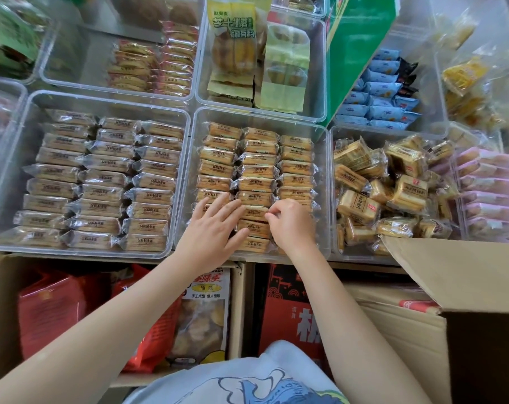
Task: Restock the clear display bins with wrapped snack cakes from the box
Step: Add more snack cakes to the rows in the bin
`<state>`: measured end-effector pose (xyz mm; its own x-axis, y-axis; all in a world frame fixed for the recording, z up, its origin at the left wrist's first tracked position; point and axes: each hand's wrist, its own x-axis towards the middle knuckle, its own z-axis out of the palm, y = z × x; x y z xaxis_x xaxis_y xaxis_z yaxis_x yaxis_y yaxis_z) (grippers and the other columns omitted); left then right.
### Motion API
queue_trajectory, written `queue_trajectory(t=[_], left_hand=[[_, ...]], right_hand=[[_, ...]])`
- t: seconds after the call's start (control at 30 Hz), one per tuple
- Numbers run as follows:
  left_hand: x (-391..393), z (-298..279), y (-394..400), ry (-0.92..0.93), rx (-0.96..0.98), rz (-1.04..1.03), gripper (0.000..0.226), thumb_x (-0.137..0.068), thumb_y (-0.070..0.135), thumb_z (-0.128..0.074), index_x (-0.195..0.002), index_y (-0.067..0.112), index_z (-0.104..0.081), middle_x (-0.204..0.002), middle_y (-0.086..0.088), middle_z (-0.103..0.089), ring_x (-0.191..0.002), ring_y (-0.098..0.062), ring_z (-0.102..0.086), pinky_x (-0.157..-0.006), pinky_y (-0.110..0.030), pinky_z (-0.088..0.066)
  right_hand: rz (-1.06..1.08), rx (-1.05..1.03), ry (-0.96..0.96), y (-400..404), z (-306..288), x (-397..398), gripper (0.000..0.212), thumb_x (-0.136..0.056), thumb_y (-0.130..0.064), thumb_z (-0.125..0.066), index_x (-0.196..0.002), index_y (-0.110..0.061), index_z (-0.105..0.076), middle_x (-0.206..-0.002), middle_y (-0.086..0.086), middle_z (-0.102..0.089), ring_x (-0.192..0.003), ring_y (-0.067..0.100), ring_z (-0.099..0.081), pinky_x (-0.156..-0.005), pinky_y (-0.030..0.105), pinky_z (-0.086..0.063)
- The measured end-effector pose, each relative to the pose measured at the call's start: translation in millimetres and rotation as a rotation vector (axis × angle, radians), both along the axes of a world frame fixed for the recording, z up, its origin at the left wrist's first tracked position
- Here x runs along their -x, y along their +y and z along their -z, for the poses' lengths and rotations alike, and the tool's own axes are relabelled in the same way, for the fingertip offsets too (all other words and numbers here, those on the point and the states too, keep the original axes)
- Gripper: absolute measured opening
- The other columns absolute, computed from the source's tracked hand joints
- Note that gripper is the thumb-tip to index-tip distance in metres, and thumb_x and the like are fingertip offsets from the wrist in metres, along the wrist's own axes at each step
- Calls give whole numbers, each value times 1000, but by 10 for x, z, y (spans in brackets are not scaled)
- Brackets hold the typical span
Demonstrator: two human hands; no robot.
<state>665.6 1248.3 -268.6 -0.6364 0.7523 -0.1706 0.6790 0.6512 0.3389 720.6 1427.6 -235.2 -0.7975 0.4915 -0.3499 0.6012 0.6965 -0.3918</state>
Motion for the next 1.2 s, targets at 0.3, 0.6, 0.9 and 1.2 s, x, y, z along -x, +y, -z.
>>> queue_trajectory(t=[0.3, 0.6, 0.9, 1.2], left_hand=[[-28, -22, -12, 33, -18, 20, 67, -102, 58, -18, -155, 23, -39, -158, 2, -42, -152, -19, -23, -122, -45, -10], [8, -36, 28, -30, 123, 33, 83, -92, 67, 2, -160, 27, -26, -166, 6, -23, -156, -19, -2, -124, -49, -2], [10, -27, 23, -50, 124, 35, 80, -94, 68, -2, -160, 29, -21, -167, 7, -18, -156, -18, 2, -124, -49, 0], [-8, -53, 6, -22, 68, 44, 77, -96, 64, -5, -159, 26, -27, -167, 4, -20, -156, -19, -3, -125, -47, -3]], right_hand=[[72, 58, -56, 147, -16, 80, 21, -98, -22, -55, -88, -22, -74, -93, -4, -69, -89, 19, -62, -73, 35, -55], [37, -163, -161, 38, 23, 182, 12, -98, -29, -60, -96, -19, -67, -99, -2, -65, -82, 18, -60, -62, 30, -44], [-241, -178, -105, -51, -77, -172, 26, -97, -43, -60, -103, -19, -61, -108, 0, -53, -89, 21, -61, -69, 33, -47], [-146, -52, -12, -35, -125, -173, 16, -100, -26, -56, -92, -15, -64, -97, -3, -52, -80, 18, -56, -55, 25, -36]])
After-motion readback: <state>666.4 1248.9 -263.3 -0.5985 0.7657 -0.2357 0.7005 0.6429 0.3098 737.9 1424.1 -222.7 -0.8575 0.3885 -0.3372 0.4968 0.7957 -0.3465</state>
